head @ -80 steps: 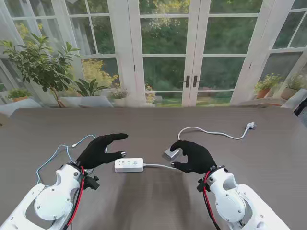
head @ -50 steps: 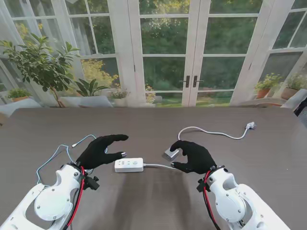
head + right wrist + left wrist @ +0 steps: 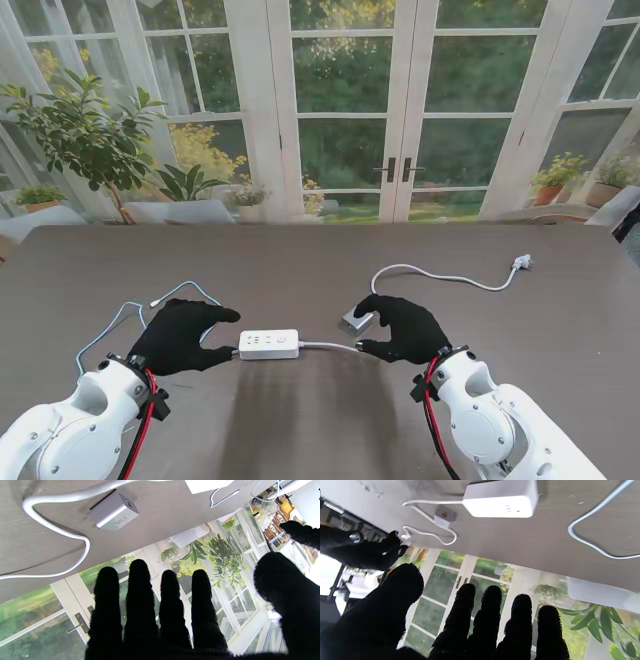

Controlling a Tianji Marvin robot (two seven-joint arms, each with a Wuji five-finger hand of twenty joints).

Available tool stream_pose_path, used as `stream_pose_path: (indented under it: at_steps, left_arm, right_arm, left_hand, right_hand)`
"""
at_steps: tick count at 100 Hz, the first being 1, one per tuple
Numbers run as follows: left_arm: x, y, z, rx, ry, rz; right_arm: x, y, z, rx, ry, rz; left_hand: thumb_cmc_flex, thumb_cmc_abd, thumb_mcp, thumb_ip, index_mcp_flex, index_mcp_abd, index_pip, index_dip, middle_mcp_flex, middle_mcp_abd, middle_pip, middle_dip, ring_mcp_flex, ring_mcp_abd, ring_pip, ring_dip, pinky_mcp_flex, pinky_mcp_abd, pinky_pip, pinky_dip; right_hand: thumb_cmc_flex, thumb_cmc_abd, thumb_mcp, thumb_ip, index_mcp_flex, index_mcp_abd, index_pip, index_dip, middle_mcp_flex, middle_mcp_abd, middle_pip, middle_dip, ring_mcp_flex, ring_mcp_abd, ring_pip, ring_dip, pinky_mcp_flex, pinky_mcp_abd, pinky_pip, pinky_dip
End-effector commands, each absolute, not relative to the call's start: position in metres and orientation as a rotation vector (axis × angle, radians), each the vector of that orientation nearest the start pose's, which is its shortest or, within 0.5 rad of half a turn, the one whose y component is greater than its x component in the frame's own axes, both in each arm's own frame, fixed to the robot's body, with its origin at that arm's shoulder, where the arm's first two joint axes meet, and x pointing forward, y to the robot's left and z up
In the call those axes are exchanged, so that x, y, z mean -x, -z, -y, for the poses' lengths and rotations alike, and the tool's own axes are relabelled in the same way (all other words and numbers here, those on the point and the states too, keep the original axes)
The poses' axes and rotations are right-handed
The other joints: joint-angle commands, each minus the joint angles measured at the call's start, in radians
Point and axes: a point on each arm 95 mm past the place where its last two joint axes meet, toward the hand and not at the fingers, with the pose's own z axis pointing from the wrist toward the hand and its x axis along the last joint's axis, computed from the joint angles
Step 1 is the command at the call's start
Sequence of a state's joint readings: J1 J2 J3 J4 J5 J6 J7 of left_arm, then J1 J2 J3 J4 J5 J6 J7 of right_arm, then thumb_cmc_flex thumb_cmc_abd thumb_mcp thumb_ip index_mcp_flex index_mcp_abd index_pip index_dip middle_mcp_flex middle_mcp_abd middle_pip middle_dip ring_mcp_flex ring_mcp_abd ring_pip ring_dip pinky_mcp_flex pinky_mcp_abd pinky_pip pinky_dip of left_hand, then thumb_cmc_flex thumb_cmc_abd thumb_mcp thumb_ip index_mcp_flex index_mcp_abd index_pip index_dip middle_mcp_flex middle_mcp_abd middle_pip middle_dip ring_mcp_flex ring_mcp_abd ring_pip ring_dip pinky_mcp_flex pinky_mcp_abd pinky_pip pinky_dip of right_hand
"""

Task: Set up the charging station

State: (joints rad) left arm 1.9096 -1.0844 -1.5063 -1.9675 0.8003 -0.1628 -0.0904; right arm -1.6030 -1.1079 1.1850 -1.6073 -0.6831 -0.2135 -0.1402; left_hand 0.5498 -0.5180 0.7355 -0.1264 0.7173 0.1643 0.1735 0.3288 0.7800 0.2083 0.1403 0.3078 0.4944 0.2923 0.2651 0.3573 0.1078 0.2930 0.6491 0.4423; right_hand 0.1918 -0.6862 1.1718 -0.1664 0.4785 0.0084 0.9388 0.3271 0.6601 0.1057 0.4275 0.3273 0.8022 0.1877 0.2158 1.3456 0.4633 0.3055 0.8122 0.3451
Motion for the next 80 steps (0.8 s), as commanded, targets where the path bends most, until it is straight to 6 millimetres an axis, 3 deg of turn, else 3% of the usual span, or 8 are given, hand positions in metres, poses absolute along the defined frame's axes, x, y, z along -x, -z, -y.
stream_pose_path:
  at_steps: [1, 31, 45, 80]
  left_arm:
    - [-0.319, 0.275, -0.034, 1.353, 1.678, -1.452]
    - [-0.298, 0.280, -0.067, 1.211, 1.422, -1.528]
    - [-0.298, 0.283, -0.080, 1.161, 1.332, -1.537]
    - [-0.306, 0.293, -0.110, 1.106, 1.182, -1.634]
  right_arm:
    - [-0.378, 0.325, -0.032, 1.750, 2.514, 1.775]
    - [-0.379, 0.327, -0.037, 1.729, 2.493, 1.772]
    - [-0.379, 0.328, -0.039, 1.723, 2.488, 1.763]
    - [-0.380, 0.330, -0.041, 1.729, 2.467, 1.744]
  left_hand:
    - [-0.024, 0.000, 0.033, 0.002, 0.012, -0.017, 0.005, 0.005, 0.014, -0.010, -0.002, 0.012, 0.013, -0.002, 0.002, 0.013, -0.002, 0.007, 0.025, 0.012]
    - [-0.035, -0.047, 0.101, -0.008, 0.019, -0.028, 0.007, 0.003, -0.002, -0.027, -0.010, -0.005, 0.009, -0.033, 0.012, 0.006, -0.012, -0.042, 0.081, -0.020]
    - [-0.037, -0.092, 0.163, -0.015, 0.015, -0.042, 0.003, -0.005, 0.000, -0.045, -0.007, -0.014, 0.015, -0.055, 0.024, -0.004, -0.007, -0.068, 0.115, -0.029]
    - [0.050, -0.184, 0.293, -0.015, 0.008, -0.113, -0.004, -0.028, 0.004, -0.081, -0.001, -0.021, 0.025, -0.087, 0.045, -0.016, -0.002, -0.096, 0.144, -0.033]
  right_hand:
    - [-0.007, 0.001, -0.009, 0.004, -0.002, -0.003, -0.316, -0.009, 0.016, 0.003, 0.003, -0.003, -0.004, 0.001, 0.011, -1.059, 0.006, -0.019, -0.004, 0.003]
    - [-0.009, 0.007, -0.015, 0.005, 0.004, -0.003, -0.317, -0.009, 0.023, 0.003, 0.001, 0.001, 0.003, 0.001, 0.014, -1.055, 0.009, -0.018, 0.002, 0.008]
    - [-0.008, 0.008, -0.015, 0.006, 0.005, -0.004, -0.317, -0.009, 0.025, 0.003, 0.000, 0.003, 0.008, 0.000, 0.016, -1.053, 0.011, -0.019, 0.004, 0.010]
    - [-0.006, 0.011, -0.017, 0.006, 0.006, -0.002, -0.318, -0.008, 0.031, 0.002, -0.002, 0.005, 0.013, 0.000, 0.018, -1.049, 0.010, -0.019, 0.004, 0.013]
